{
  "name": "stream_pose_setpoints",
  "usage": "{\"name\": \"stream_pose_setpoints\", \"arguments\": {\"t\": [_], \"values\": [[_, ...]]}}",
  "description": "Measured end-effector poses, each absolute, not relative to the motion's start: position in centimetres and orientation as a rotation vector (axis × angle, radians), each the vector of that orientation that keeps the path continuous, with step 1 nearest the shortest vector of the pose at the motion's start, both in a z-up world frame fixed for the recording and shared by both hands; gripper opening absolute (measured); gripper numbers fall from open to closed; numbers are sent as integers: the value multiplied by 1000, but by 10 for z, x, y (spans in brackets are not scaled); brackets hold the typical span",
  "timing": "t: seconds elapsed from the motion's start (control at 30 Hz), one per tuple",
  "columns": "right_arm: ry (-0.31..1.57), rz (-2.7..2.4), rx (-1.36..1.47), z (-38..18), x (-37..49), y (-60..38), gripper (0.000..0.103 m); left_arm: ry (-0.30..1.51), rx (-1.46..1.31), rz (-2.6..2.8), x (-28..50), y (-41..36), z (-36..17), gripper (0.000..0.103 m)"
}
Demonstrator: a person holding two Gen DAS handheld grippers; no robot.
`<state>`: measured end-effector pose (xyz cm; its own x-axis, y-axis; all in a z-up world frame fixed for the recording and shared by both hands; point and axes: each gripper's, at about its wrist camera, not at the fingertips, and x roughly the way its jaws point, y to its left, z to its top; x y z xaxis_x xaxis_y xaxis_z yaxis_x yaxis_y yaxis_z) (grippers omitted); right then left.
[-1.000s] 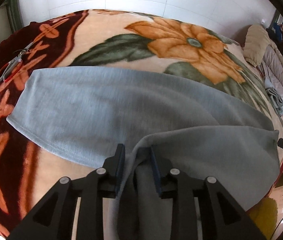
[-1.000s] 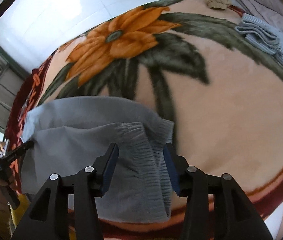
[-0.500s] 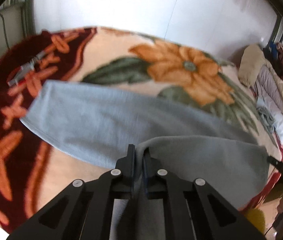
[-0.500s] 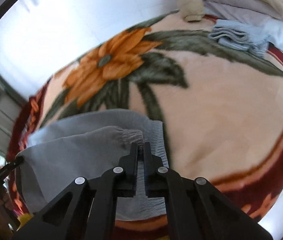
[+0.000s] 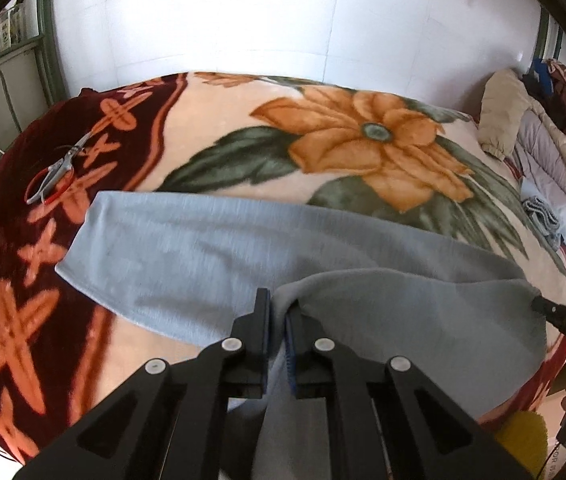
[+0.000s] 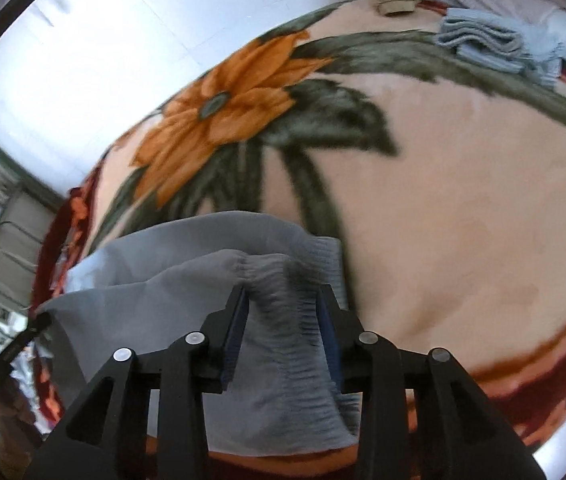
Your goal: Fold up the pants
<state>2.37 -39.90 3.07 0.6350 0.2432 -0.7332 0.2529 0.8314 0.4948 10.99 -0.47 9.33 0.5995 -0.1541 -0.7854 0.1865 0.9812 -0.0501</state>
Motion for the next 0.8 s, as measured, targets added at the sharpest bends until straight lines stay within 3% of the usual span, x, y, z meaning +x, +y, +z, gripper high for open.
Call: {"name": "stream_pose_setpoints", "arguments": {"t": [0.1,0.3,0.5,0.7,0.8], "values": [[853,-16,625,35,18,-399,7,909,27,-208,105,-1,91,6],[717,-39,708,48,-13,-409,6,824,-39,-224,98,4,123,6],[718,-103,703,38,2,-420,6,770,67,-240,141,-28,143,6],[791,-156,627,16,23,-419,9,818,222,-193,196,-62,98,6],[800,-159,645,12,20,-424,21,876,267,-162,215,-68,60,7]]}}
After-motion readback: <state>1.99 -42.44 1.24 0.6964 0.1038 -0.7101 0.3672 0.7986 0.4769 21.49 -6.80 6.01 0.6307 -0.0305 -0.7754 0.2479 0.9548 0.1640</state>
